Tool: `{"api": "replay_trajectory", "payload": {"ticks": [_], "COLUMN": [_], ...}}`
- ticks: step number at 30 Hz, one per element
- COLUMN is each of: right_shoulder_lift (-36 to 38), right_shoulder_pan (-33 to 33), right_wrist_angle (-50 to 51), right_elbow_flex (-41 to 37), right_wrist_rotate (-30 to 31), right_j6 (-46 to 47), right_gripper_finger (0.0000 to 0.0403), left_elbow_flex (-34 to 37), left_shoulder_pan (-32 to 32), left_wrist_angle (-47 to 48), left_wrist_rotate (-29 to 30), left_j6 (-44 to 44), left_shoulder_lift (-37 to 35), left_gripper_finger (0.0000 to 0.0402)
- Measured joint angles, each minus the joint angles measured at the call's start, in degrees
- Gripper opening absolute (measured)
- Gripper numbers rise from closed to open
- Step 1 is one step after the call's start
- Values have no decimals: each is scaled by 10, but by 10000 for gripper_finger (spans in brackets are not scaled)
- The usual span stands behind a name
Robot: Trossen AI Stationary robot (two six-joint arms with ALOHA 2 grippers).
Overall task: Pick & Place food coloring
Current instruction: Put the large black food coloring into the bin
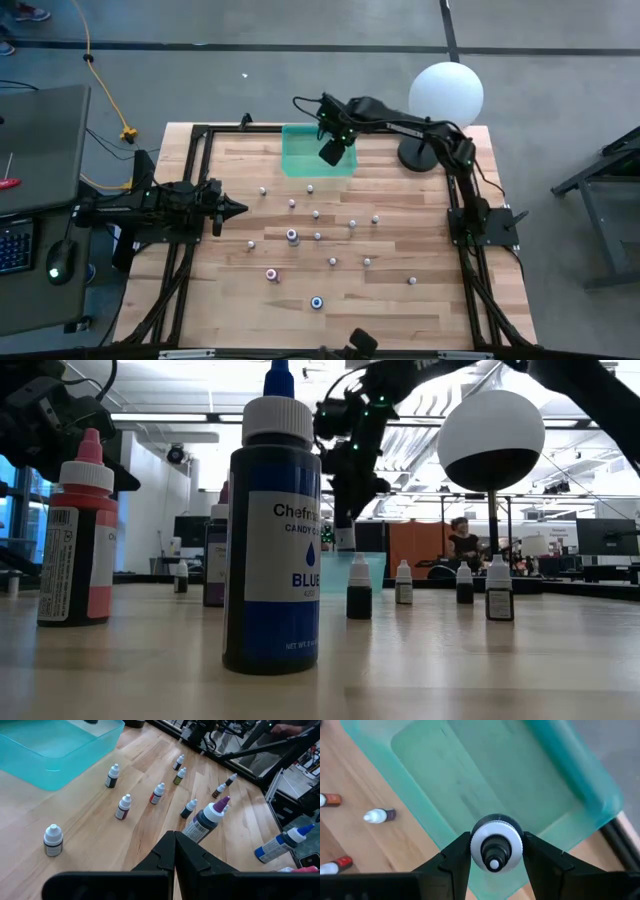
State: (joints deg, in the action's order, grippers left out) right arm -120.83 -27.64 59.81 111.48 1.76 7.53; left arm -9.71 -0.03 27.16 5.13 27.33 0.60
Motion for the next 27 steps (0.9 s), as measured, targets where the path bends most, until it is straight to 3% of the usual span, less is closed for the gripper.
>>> {"api": "replay_trajectory", "payload": {"ticks": [9, 21, 27], "right_shoulder_lift": [-11, -1, -1], "right_shoulder_pan": [-5, -4, -4], "right_wrist_angle": [4, -76, -83], "right_elbow_flex": [-14, -129, -130], "right_wrist_rotate": [-9, -29, -33], "right_j6": [28, 82, 86], "right_gripper_finger": [154, 154, 154], "left_elbow_flex": [0, 0, 0], "left_shoulder_pan": [0, 0, 0], "left_wrist_angle": [0, 0, 0], "left_wrist_rotate": [0, 0, 0], "left_j6": [0, 0, 0], "left_shoulder_lift": [0, 0, 0], "left_gripper_finger": [0, 0, 0]}}
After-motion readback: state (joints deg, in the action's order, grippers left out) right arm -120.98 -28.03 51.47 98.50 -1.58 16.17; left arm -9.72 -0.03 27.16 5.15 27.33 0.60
